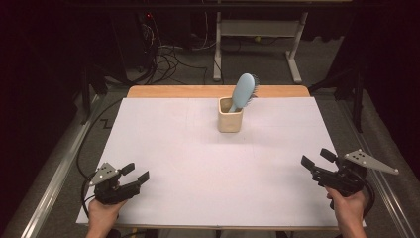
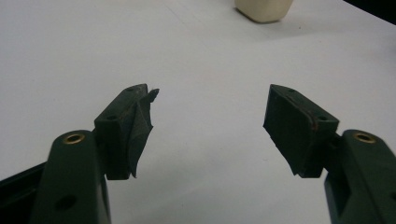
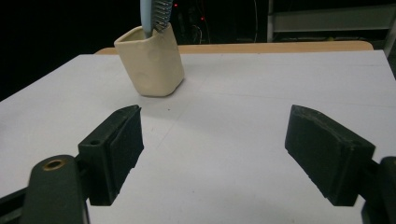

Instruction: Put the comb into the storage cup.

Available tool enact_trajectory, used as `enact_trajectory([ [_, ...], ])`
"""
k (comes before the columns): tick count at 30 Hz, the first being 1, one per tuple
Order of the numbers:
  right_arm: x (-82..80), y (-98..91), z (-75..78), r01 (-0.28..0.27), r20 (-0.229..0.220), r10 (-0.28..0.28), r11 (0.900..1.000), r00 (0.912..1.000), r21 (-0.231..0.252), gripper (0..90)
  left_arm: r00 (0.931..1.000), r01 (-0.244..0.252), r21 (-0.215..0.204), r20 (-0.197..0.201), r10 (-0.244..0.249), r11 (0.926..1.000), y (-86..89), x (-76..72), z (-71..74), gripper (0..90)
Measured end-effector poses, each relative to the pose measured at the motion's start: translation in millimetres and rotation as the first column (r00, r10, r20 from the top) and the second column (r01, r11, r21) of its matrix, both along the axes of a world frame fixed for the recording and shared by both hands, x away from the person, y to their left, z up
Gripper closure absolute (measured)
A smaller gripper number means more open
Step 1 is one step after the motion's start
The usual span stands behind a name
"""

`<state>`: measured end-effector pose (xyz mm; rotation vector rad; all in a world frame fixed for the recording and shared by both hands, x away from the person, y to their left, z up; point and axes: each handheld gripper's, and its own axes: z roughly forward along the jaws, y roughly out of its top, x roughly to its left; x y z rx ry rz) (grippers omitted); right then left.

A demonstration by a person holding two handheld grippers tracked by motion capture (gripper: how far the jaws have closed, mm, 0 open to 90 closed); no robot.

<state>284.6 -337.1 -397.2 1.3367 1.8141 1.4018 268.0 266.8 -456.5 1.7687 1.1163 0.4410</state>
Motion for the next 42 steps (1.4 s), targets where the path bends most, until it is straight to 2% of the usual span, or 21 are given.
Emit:
enact_trajectory([
  [20,-10.9,-0.5,-16.2,0.002,-0.020,-0.002,0.9999,0.9998,0.011,18.8,1.0000,-0.006,-0.003,0.002,0.006,1.0000,2.0,-0.2,0.7,32.6],
  [32,-16.4,-2.9,-25.8,0.007,-0.035,-0.005,0.9991,0.9994,0.041,17.4,1.0000,-0.009,-0.003,0.002,0.009,1.0000,2.5,-0.3,0.9,32.6],
  [42,-19.0,-3.4,-35.0,0.012,-0.050,-0.010,0.9993,0.9987,0.036,17.4,1.0000,-0.009,-0.002,0.002,0.009,1.0000,2.3,-0.2,0.8,32.6],
])
